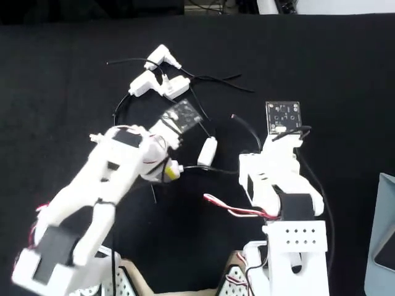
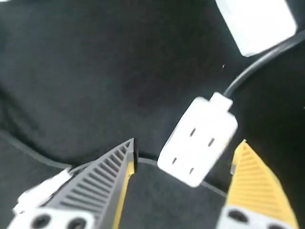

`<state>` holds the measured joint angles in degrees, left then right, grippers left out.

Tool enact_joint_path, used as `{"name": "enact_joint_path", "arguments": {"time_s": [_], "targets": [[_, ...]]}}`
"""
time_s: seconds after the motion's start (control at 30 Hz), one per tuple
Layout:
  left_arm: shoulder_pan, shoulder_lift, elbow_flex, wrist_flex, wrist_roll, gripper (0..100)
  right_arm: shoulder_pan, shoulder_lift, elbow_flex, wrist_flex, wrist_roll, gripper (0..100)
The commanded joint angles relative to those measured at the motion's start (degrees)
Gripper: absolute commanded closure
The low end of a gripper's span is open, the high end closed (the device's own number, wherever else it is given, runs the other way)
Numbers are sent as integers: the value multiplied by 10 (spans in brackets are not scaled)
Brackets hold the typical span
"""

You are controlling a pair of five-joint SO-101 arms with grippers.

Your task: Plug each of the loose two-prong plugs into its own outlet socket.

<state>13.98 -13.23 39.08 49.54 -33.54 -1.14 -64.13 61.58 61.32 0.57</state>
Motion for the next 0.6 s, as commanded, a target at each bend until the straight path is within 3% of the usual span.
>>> {"name": "enact_joint_path", "arguments": {"time_s": [0.0,0.13,0.37,0.57], "targets": [[-28,-116,-8,57,23,678,-36,-2,-7,-12,0,987],[-77,-185,27,60,65,678,-84,-2,-15,-12,-20,987],[-172,-262,131,56,69,682,-196,29,-61,-12,-68,987],[-172,-295,197,-25,59,677,-209,146,-122,-12,-104,987]]}}
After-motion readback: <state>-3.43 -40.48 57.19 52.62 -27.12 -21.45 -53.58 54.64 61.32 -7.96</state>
